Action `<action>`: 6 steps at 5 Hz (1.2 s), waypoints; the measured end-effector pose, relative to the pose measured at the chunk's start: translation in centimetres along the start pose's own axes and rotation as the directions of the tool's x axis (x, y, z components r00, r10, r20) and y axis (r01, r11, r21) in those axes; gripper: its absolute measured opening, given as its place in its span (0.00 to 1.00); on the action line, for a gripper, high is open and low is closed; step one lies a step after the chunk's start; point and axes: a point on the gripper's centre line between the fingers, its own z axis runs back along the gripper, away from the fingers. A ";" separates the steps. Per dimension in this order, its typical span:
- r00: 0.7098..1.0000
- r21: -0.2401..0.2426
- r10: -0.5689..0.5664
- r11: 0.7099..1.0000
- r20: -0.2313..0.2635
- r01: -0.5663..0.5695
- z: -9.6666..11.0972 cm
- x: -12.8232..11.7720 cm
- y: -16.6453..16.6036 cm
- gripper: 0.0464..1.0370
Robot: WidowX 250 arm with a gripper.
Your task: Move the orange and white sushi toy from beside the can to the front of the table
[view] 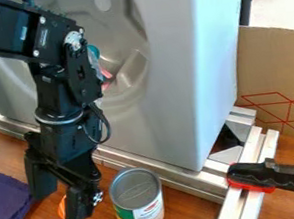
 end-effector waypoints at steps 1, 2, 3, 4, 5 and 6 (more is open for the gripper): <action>1.000 -0.003 -0.005 1.000 -0.015 0.005 -0.3 0.0 0.0 0.96; 1.000 -0.020 0.005 1.000 0.009 -0.005 -0.3 1.0 2.1 0.96; 1.000 -0.040 0.030 0.999 0.001 -0.030 -1.1 1.7 3.7 0.96; 1.000 -0.055 0.029 0.998 -0.003 -0.030 -2.6 2.4 4.6 0.96; 0.999 -0.041 0.035 0.999 -0.020 -0.036 -4.2 3.1 5.1 0.96; 0.998 -0.030 0.033 0.999 -0.044 -0.035 -4.8 3.9 5.7 0.96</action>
